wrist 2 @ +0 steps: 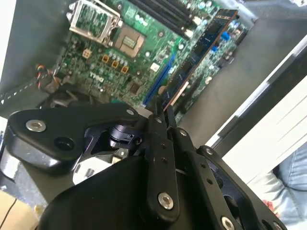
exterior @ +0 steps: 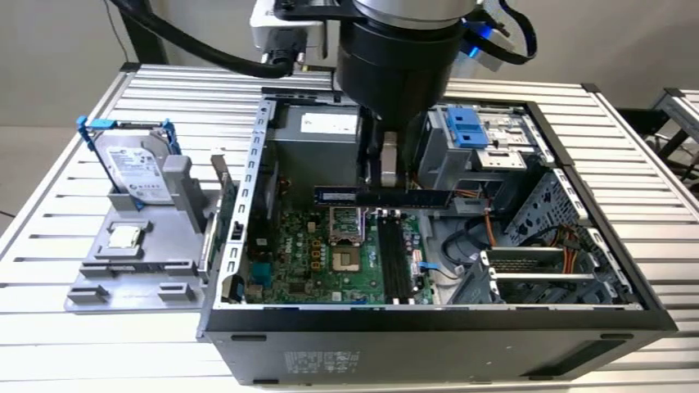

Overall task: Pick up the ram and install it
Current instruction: 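Pick up the ram and move it above insertion slot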

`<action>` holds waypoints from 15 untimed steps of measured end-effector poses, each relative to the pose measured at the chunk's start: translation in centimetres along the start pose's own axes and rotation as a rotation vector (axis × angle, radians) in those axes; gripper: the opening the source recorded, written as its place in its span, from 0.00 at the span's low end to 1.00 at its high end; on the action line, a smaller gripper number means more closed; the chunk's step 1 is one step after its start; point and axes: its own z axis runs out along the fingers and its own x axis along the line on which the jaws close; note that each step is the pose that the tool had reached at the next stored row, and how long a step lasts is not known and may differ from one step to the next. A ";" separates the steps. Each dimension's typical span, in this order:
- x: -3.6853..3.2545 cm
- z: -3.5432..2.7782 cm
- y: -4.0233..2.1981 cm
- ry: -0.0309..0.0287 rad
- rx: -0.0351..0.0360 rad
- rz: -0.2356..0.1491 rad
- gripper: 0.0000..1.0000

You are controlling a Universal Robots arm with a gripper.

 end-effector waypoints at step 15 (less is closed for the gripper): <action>-0.17 -0.09 -6.83 0.0000 0.0000 0.000 0.00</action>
